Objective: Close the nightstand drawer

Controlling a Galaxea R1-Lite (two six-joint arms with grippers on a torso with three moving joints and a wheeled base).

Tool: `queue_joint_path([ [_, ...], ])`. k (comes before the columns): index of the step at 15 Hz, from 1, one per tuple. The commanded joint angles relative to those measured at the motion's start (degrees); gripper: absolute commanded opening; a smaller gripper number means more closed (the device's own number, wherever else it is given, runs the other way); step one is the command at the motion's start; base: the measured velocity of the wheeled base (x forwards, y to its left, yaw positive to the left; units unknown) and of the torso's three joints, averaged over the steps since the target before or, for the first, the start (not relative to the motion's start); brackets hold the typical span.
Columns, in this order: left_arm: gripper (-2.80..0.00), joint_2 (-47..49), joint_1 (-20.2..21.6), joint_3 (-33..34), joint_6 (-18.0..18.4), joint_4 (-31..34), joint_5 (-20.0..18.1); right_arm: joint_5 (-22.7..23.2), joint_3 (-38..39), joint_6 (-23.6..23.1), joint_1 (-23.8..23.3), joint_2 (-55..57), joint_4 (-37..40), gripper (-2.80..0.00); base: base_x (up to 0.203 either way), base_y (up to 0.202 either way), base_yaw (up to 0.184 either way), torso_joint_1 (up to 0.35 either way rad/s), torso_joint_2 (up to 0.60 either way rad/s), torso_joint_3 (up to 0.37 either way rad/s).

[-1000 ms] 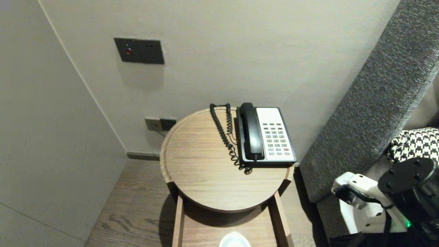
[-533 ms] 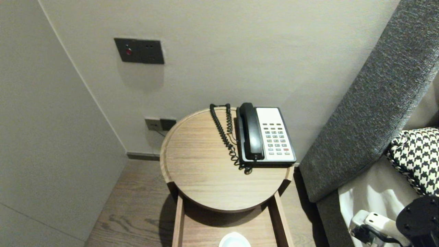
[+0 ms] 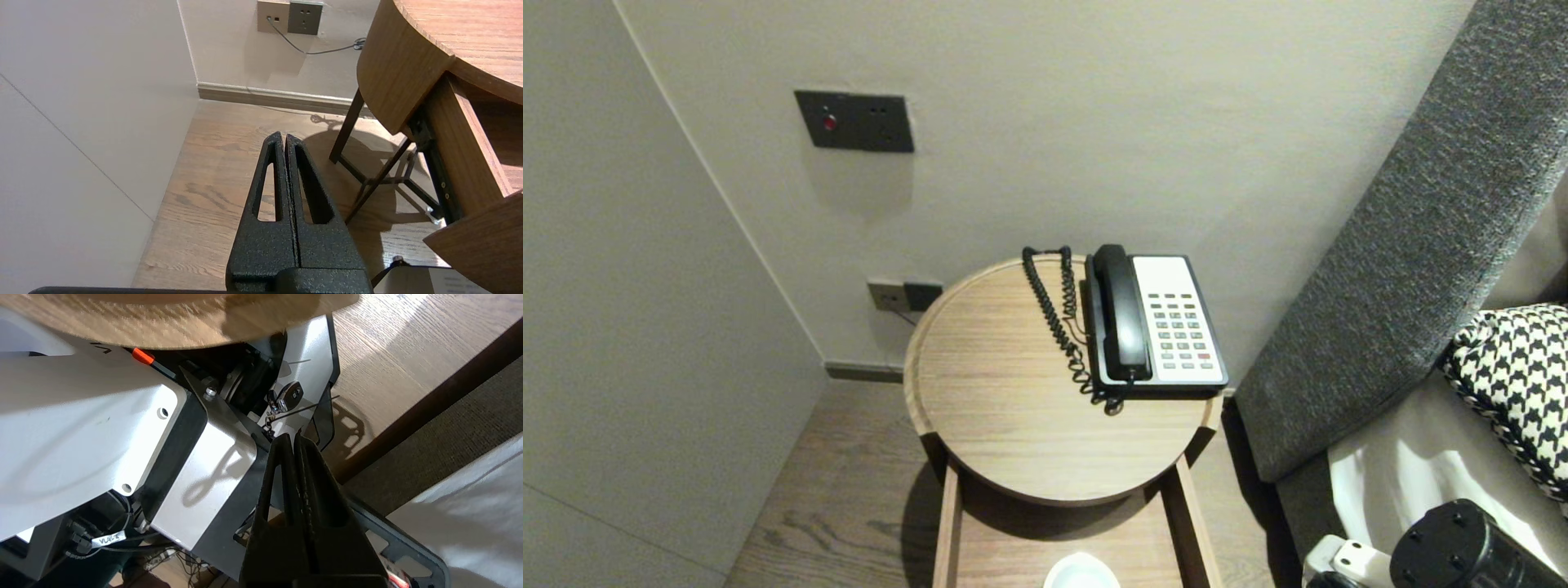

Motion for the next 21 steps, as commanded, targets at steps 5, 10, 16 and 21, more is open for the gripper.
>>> queue_joint_path([
  [5, -2.8, -0.11, 0.02, -0.01, -0.04, 0.05, 0.02, -4.02, -0.37, -0.05, 1.16, 8.65, -9.06, -2.8, 0.0, 0.0, 0.0, 0.0, 0.0, 0.0],
  [10, -2.8, -0.11, 0.02, -0.01, -0.04, 0.05, 0.02, -4.38, -3.09, -0.05, 1.16, 10.87, -9.17, -2.8, 0.0, 0.0, 0.0, 0.0, 0.0, 0.0],
  [16, -2.8, -0.11, 0.02, -0.01, -0.04, 0.05, 0.11, -5.12, -8.93, -0.4, 0.34, 13.91, -9.09, -2.8, 0.0, 0.0, 0.0, 0.0, 0.0, 0.0],
  [21, -2.8, -0.11, 0.02, -0.01, -0.04, 0.05, 0.02, -5.87, -14.31, -0.55, 0.33, 17.93, -9.0, -2.8, 0.0, 0.0, 0.0, 0.0, 0.0, 0.0],
])
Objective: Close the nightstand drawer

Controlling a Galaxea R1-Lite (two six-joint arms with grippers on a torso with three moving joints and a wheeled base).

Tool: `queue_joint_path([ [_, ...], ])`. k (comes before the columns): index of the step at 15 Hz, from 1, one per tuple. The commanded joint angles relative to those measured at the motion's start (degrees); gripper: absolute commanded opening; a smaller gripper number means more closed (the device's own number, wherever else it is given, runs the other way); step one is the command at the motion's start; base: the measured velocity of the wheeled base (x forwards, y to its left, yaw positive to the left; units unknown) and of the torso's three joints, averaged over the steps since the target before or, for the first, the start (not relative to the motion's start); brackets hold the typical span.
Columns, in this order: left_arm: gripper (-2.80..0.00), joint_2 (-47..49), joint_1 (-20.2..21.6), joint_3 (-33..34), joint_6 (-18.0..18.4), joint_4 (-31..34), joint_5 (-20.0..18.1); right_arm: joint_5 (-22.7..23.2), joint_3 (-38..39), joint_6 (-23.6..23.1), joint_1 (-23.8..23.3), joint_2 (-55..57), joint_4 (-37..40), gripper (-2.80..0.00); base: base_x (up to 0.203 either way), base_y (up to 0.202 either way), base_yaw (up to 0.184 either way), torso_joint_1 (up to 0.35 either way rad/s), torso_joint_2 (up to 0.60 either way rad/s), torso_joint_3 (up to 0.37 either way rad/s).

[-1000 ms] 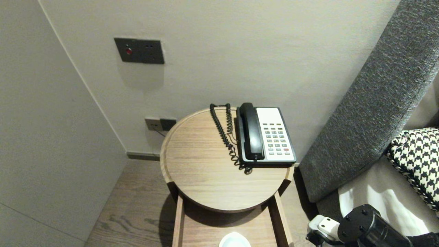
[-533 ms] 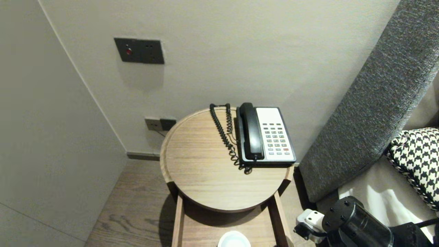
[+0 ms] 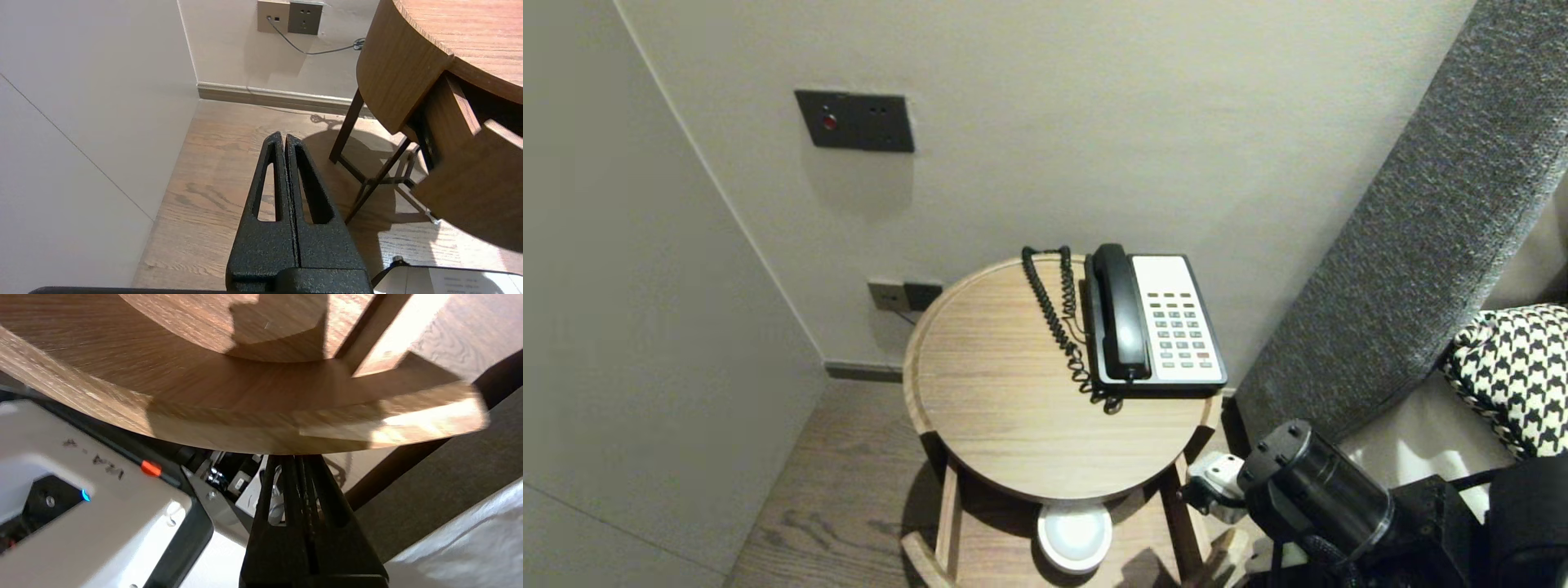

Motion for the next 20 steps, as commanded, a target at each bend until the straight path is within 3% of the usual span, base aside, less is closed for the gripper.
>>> queue_joint_path([
  [1, -2.8, -0.11, 0.04, -0.08, -0.04, 0.05, -0.01, -0.2, -2.68, 0.01, 0.0, 2.58, 0.08, -2.8, 0.0, 0.0, 0.0, 0.0, 0.0, 0.0],
  [8, -2.8, -0.11, 0.04, -0.01, -0.04, 0.05, -0.01, -2.67, -9.02, -2.36, -1.67, 4.69, 0.52, -2.8, 0.0, 0.0, 0.0, 0.0, 0.0, 0.0],
  [20, -2.8, -0.11, 0.04, -0.01, -0.04, 0.05, 0.02, -5.22, -14.5, -2.28, -3.26, 6.45, 0.44, -2.8, 0.0, 0.0, 0.0, 0.0, 0.0, 0.0],
])
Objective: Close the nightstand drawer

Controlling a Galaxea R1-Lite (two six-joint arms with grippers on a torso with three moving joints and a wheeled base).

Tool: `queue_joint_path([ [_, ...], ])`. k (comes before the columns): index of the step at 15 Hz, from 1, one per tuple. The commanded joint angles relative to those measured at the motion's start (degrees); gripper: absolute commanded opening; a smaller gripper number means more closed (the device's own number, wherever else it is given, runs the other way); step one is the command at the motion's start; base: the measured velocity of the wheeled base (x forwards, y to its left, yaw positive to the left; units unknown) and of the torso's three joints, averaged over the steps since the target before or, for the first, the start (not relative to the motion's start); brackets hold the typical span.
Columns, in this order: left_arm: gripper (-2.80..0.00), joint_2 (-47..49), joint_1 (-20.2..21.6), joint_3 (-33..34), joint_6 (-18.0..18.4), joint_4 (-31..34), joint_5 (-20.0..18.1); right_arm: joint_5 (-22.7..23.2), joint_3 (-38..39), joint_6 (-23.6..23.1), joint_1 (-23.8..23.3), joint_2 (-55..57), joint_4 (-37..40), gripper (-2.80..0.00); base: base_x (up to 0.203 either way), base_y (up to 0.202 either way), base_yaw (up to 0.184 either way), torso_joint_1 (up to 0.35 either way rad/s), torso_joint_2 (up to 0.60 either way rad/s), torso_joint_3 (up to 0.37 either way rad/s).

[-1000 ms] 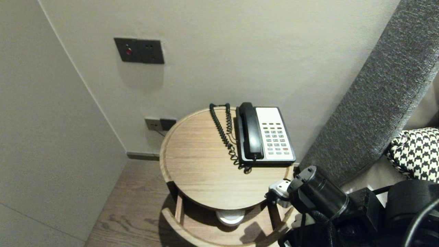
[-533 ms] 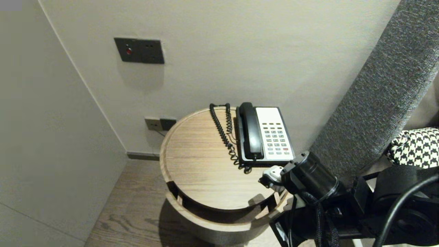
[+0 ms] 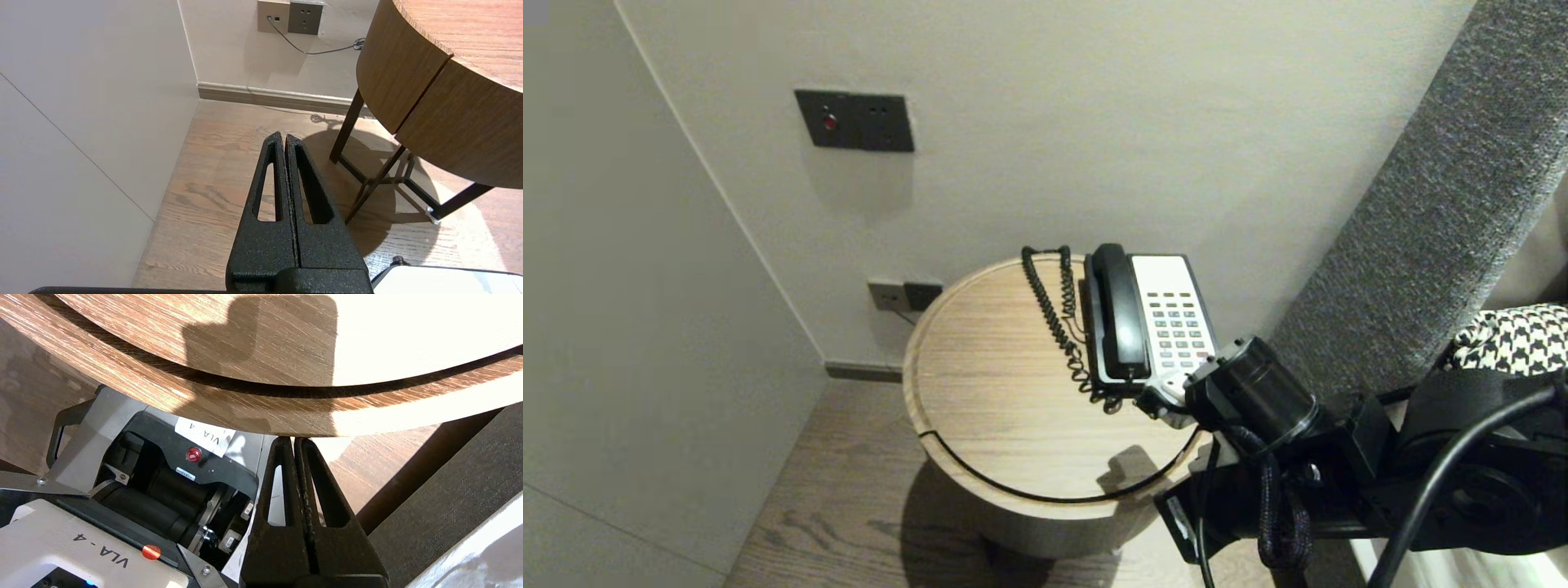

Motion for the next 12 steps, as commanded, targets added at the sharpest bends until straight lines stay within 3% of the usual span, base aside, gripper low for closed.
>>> queue_joint_path([
  [1, -2.8, -0.11, 0.02, 0.02, -0.02, 0.05, -0.01, -0.06, -0.76, 0.11, -0.22, 0.54, -0.18, -2.8, 0.0, 0.0, 0.0, 0.0, 0.0, 0.0],
  [12, -2.8, -0.11, 0.02, 0.02, -0.02, 0.05, -0.01, -0.83, 1.93, 0.68, 0.48, -0.45, -0.05, -2.8, 0.0, 0.0, 0.0, 0.0, 0.0, 0.0],
])
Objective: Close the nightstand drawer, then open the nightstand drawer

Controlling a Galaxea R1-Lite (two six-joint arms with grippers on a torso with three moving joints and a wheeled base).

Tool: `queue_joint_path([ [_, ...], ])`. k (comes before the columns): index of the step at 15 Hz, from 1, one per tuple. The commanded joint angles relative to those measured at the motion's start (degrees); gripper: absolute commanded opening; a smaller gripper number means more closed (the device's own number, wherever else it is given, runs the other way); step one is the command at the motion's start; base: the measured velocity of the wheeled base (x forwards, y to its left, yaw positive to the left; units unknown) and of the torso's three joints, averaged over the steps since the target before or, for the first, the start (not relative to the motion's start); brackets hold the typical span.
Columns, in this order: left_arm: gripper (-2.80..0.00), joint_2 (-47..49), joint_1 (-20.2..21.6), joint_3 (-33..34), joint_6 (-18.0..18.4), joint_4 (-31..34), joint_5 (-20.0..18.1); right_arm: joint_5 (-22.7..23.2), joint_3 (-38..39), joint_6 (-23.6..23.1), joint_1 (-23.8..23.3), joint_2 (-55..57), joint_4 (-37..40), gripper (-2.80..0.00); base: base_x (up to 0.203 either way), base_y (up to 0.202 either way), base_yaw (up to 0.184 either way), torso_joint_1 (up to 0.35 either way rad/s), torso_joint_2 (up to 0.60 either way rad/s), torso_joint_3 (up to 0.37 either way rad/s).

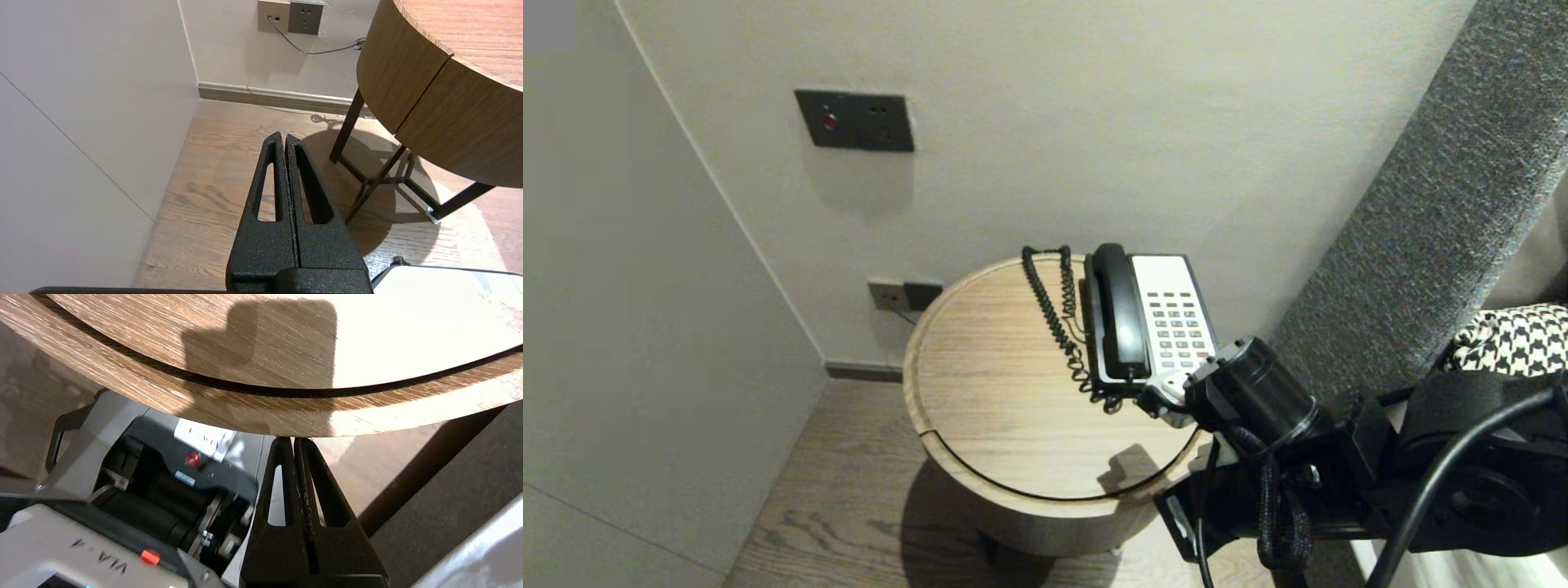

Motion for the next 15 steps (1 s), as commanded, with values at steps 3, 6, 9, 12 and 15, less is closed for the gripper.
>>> queue_joint_path([
  [3, -2.8, -0.11, 0.02, -0.01, -0.04, 0.03, -0.01, -0.58, 3.32, 0.35, 0.72, -2.15, 0.52, -2.8, 0.0, 0.0, 0.0, 0.0, 0.0, 0.0],
  [6, -2.8, -0.11, 0.02, -0.01, -0.04, 0.03, 0.08, -0.79, 5.74, 0.39, 0.72, -5.03, 0.61, -2.8, 0.0, 0.0, 0.0, 0.0, 0.0, 0.0],
  [9, -2.8, -0.11, 0.02, -0.01, -0.04, 0.03, 0.0, -1.0, 8.55, 0.3, 0.58, -7.55, 0.61, -2.8, 0.0, 0.0, 0.0, 0.0, 0.0, 0.0],
  [12, -2.8, -0.11, 0.02, -0.01, -0.04, 0.03, -0.01, -0.99, 11.78, 0.22, -0.24, -10.81, 0.61, -2.8, 0.0, 0.0, 0.0, 0.0, 0.0, 0.0],
  [15, -2.8, -0.11, 0.02, -0.01, -0.05, 0.03, -0.01, -1.07, 13.71, -0.17, -2.56, -13.6, 0.61, -2.8, 0.0, 0.0, 0.0, 0.0, 0.0, 0.0],
])
